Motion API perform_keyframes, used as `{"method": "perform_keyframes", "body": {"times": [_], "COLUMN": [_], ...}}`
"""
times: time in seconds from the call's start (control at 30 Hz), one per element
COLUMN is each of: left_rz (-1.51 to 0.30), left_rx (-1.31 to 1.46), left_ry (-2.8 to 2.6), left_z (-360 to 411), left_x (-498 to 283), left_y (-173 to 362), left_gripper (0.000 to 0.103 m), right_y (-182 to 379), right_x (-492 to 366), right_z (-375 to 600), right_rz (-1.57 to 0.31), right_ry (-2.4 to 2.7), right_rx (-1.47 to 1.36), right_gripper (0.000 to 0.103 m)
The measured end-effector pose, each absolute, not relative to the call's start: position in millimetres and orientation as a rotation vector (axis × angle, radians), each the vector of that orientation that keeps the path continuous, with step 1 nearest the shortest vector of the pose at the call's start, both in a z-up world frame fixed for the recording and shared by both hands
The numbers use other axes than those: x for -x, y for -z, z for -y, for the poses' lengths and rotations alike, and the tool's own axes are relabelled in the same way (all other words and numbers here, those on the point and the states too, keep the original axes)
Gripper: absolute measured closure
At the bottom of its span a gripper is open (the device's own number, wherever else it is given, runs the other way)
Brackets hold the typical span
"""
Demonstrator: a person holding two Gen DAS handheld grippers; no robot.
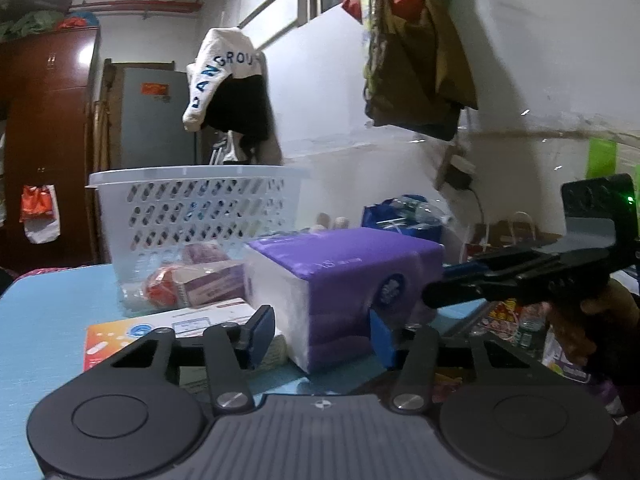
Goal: Organize objects
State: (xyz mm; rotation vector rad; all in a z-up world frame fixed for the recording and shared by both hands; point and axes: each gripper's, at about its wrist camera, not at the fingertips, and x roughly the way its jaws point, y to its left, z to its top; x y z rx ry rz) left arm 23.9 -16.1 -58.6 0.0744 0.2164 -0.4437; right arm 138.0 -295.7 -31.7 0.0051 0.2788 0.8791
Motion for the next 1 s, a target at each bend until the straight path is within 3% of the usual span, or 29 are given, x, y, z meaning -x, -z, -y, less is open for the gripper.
{"method": "perform_keyframes", "body": {"times": [0.07, 0.3, 0.53, 1.0], "left_rz": [-0.220, -0.218, -0.215, -0.104], "left_rx": [-0.072, -0.052, -0.050, -0.051], "left_ry": [0.461, 0.471, 0.472, 0.479], "left_z": [17, 13, 14, 15], "left_x": [-25, -28, -31, -10], "left_y": [59, 60, 60, 33], "left_gripper": [0.053, 0.065, 0.067, 0.070], "right_y": [31, 30, 32, 8], "right_x": [-137, -139, -143, -121], "right_z": [294, 292, 292, 298], "right_rz": [-0.273, -0.260, -0.254, -0.124], "right_ry": [-0.891, -0.894, -0.886, -0.877], "right_rx": [0.002, 0.012, 0.004, 0.034], "right_gripper": [0.067, 0.067, 0.063, 0.069]}}
